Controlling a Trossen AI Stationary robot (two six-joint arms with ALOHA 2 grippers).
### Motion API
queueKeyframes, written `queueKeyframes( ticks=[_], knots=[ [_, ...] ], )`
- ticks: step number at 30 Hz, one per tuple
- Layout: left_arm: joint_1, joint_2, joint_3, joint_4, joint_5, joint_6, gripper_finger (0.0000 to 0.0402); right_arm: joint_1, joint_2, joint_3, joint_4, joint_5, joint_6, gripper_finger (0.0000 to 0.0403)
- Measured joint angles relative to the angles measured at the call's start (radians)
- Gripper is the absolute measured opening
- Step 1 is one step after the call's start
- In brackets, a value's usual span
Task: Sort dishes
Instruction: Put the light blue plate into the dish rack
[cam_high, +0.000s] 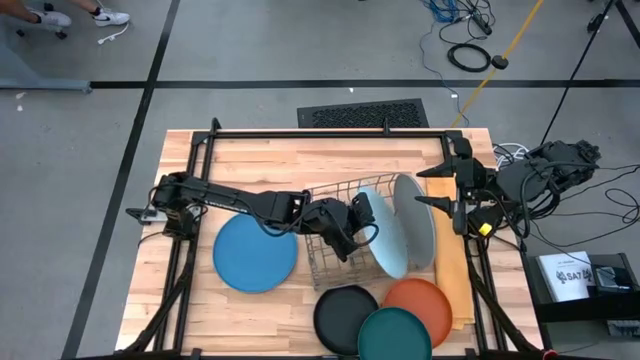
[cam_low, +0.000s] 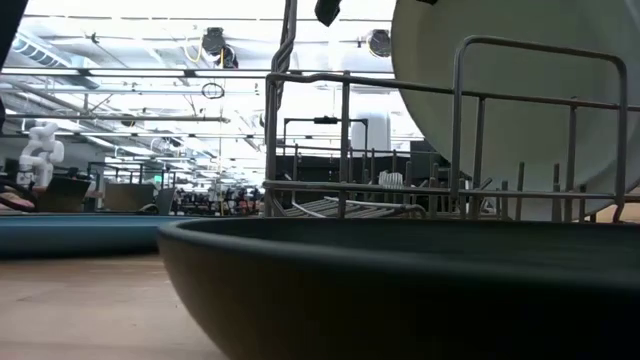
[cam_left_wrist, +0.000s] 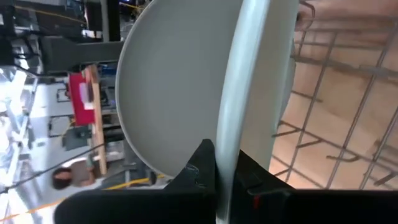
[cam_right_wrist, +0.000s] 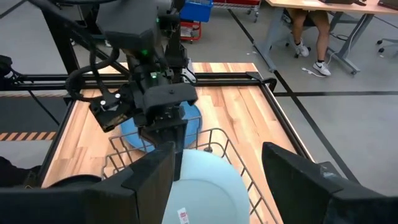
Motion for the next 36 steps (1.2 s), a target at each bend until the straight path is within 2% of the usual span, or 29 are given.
queueKeyframes(
  ticks=[3,13,27,31,36],
  knots=[
    [0.012,0.000,0.000,-0.001,0.050,-0.041,0.0000,0.000,0.000,0.000,0.000,0.000,0.000,0.0233],
    [0.051,0.000,0.000,0.016,0.188,-0.033,0.0003,0.000,0.000,0.000,0.001,0.000,0.000,0.0233],
    [0.055,0.000,0.000,0.031,0.227,0.013,0.0010,0.000,0.000,0.000,0.001,-0.001,0.000,0.0233],
    [0.053,0.000,0.000,0.015,0.237,0.039,0.0035,0.000,0.000,0.000,0.001,-0.001,0.000,0.0233],
    [0.052,0.000,0.000,-0.004,0.245,0.044,0.0097,0.000,0.000,0.000,0.000,-0.002,-0.003,0.0233]
  ],
)
